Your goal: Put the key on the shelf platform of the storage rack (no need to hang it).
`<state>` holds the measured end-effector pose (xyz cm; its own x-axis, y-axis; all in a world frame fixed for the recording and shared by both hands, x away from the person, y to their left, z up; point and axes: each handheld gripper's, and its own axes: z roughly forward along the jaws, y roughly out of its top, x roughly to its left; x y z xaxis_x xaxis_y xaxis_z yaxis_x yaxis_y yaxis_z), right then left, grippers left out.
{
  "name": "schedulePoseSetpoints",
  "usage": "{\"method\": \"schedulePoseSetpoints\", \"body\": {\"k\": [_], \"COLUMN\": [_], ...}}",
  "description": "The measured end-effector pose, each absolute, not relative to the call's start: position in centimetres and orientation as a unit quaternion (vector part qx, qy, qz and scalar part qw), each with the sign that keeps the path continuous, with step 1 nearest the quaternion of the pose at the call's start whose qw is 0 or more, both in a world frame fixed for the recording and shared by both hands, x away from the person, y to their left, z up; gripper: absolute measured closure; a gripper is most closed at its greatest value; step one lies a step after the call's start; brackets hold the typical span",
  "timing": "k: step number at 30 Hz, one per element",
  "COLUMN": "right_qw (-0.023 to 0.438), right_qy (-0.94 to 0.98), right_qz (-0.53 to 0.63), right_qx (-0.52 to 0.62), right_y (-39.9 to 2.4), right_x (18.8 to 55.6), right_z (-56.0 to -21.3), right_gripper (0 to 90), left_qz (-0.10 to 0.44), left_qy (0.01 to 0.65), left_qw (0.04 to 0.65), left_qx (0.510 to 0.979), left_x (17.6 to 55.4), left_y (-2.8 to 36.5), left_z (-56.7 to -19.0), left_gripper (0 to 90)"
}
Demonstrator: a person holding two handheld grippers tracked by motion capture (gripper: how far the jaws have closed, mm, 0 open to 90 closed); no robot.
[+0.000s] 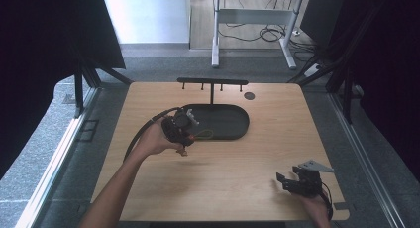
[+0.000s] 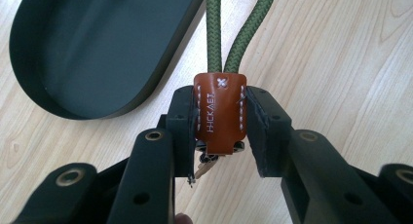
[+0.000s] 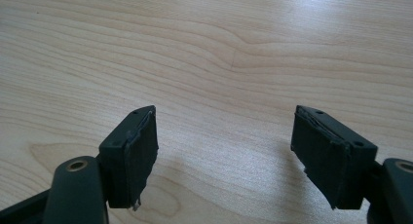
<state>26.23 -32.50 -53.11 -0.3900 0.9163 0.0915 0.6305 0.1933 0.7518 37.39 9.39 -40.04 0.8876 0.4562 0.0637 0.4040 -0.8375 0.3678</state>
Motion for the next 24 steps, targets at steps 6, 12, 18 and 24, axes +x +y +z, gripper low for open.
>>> {"method": "schedulePoseSetpoints", "body": {"k": [6, 12, 18, 24], "right_qw": [0.193, 0.193, 0.194, 0.194], "right_qy": [0.748, 0.750, 0.748, 0.747], "right_qz": [0.368, 0.367, 0.368, 0.369], "right_qx": [0.517, 0.516, 0.518, 0.518], "right_y": [-32.5, -32.4, -32.5, -32.4], "right_x": [26.3, 26.3, 26.2, 26.2], "right_z": [-53.2, -53.3, -53.2, -53.2], "right_gripper": [25.5, 25.6, 25.6, 25.6], "left_qz": [0.077, 0.075, 0.077, 0.081], "left_qy": [0.230, 0.229, 0.229, 0.226], "left_qw": [0.177, 0.178, 0.175, 0.172], "left_qx": [0.954, 0.954, 0.955, 0.955], "left_x": [37.9, 38.4, 38.9, 39.4], "left_y": [9.3, 8.7, 8.1, 7.5], "left_z": [-39.9, -39.9, -39.6, -39.1], "left_gripper": [66.4, 66.4, 66.4, 66.4]}}
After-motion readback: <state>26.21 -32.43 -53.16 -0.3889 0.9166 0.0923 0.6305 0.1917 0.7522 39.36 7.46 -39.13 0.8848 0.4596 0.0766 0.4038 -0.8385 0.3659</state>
